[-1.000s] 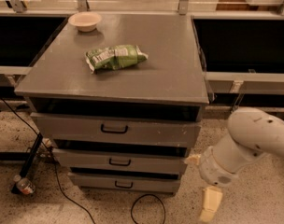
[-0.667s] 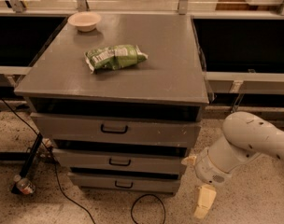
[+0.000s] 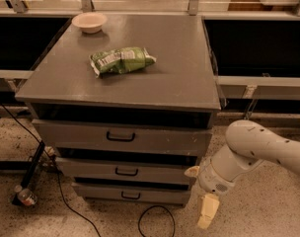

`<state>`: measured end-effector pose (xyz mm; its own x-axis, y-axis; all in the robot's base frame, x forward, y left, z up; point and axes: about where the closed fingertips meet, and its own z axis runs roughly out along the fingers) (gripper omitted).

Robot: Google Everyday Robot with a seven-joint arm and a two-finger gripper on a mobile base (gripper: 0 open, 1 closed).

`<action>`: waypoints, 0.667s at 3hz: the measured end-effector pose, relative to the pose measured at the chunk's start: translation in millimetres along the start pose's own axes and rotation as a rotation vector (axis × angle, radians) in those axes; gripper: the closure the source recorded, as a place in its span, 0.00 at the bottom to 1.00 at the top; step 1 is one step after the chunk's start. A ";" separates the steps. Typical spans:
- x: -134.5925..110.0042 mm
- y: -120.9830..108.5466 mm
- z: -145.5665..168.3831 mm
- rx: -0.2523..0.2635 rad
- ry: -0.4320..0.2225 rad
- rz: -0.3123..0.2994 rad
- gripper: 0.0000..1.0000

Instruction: Open middle drawer

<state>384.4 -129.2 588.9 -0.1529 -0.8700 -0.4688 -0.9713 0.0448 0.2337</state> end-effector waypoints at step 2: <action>1.7 -17.1 28.1 0.052 0.016 0.043 0.00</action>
Offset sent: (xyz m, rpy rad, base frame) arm 0.0381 0.0263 -0.0582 -0.1014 -0.0702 -0.1485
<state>395.6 -117.6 560.2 -0.1920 -0.8744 -0.4455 -0.9721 0.1072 0.2085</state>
